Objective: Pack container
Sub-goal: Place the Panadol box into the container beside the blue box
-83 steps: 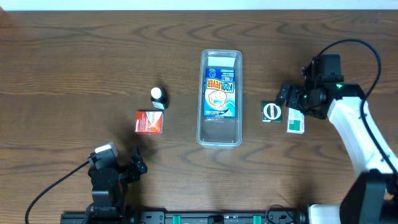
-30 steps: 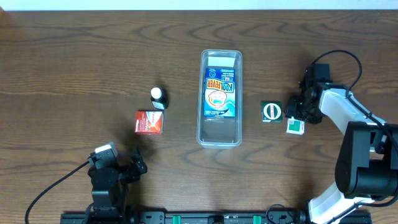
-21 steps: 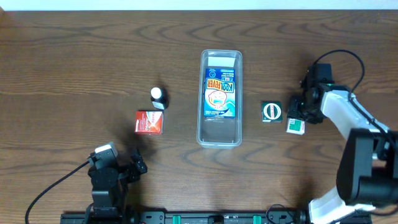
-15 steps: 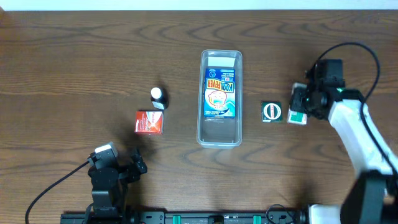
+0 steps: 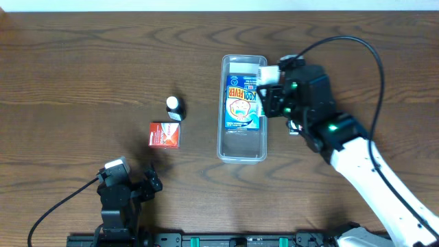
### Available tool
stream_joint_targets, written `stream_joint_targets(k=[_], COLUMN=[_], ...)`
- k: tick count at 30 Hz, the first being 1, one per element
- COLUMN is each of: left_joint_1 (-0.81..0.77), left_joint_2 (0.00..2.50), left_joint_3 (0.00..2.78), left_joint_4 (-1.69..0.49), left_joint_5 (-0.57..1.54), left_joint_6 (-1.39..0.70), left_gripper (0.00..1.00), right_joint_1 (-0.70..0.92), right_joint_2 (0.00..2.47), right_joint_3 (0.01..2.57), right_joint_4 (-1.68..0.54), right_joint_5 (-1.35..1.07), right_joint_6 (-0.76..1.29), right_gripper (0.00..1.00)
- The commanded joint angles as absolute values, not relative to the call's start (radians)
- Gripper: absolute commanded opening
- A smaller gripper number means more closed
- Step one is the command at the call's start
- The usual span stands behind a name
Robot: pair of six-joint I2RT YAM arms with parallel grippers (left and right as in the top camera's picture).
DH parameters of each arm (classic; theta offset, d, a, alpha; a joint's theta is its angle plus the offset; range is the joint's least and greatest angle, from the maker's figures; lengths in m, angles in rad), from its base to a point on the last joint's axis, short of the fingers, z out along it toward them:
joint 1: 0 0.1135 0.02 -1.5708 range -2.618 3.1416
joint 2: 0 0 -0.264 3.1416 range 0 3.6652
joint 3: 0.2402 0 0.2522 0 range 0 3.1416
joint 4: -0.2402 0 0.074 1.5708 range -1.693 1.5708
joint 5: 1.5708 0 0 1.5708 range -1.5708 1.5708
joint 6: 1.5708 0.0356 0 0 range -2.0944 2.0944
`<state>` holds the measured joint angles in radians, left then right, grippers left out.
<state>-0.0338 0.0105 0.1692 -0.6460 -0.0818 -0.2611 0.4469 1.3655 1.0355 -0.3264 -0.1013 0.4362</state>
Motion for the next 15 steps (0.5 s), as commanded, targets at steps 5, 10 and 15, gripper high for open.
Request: stream_joint_targets(k=[5,10,15], left_joint_1=[-0.03,-0.03,-0.03], left_joint_2=[0.01,0.01,0.01], left_joint_3=[0.156,0.156,0.156], left_joint_4=[-0.643,-0.643,-0.643], left_joint_5=[-0.093,-0.093,-0.093], left_joint_6=[-0.251,-0.251,-0.251], left_gripper=[0.98,0.98,0.98], right_joint_1=[0.492,0.467,0.444], right_joint_2=[1.618,1.757,1.836], right_joint_3=[1.149,1.227,1.262], right_joint_4=[-0.277,-0.276,-0.265], right_joint_5=[-0.054,-0.056,-0.056], right_joint_6=[0.546,0.546,0.546], right_gripper=[0.29,0.31,0.33])
